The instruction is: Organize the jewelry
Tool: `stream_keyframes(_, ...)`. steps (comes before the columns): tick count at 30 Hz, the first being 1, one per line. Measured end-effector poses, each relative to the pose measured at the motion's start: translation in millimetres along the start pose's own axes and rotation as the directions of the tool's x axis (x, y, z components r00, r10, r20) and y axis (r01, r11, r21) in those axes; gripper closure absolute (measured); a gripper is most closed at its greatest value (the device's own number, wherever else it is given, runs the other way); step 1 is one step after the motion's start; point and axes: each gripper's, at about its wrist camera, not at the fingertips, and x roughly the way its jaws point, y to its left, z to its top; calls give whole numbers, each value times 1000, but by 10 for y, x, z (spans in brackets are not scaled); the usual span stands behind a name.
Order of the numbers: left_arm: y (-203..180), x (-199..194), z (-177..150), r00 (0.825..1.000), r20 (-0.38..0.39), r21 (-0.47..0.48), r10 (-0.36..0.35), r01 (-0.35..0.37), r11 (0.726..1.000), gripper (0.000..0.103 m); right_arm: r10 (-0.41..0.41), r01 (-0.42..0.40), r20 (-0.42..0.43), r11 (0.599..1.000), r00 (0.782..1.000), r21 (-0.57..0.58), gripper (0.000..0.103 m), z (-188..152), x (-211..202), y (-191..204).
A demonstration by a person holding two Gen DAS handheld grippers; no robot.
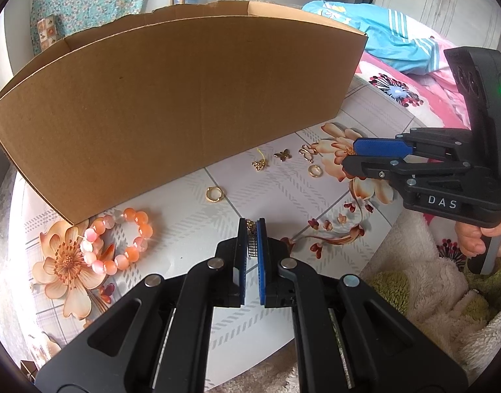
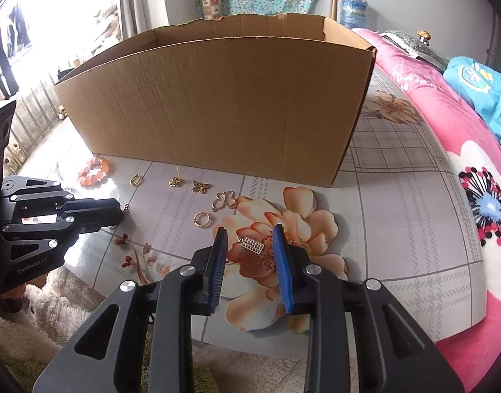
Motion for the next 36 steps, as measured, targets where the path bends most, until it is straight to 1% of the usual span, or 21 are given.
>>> stream_keyframes(5,-11,7,-5,1000,0,0,1,-1,1000,98,71,-72,-37,997,997,-19,75,33,64,-64)
stream_keyframes(10,6,3,-14,1000,3,-9,-2,2,1000,98,132,-131,-80,991,988,13,75,18,29,-47)
stream_keyframes(12,9,2,-17,1000,3,-10,-4,4,1000,98,145,-143,-88,989,986,26,75,2,12,-30)
stream_keyframes(14,10,1,-14,1000,3,-10,-3,3,1000,98,124,-122,-87,992,989,23,75,-1,8,-7)
stream_keyframes(16,11,-4,-15,1000,4,-10,-4,4,1000,98,84,-84,-80,996,993,10,77,10,8,11)
stream_keyframes(17,13,-6,-14,1000,4,-9,-4,4,1000,98,68,-68,-80,998,994,6,79,15,13,23)
stream_keyframes(18,12,-7,-14,1000,3,-8,-4,4,1000,98,52,-52,-84,999,995,1,83,28,27,31)
stream_keyframes(21,10,-6,-13,1000,4,-9,-4,4,1000,98,16,-18,-88,1000,996,-21,90,61,47,65)
stream_keyframes(22,10,-5,-13,1000,4,-10,-4,4,1000,98,14,-16,-91,999,996,-27,95,67,52,81)
stream_keyframes(23,11,-6,-14,1000,4,-10,-4,4,1000,98,23,-26,-97,999,995,-29,97,85,60,101)
stream_keyframes(25,14,-7,-15,1000,4,-10,-4,4,1000,98,18,-22,-103,999,995,-36,98,84,51,104)
stream_keyframes(27,15,-8,-15,1000,5,-10,-4,4,1000,98,19,-22,-100,999,995,-35,98,83,56,87)
stream_keyframes(31,15,-11,-13,1000,4,-9,-6,6,1000,98,49,-48,-85,999,995,13,98,63,54,20)
stream_keyframes(36,10,-13,-8,1000,4,-6,-9,9,1000,98,59,-56,-63,998,996,41,98,62,15,16)
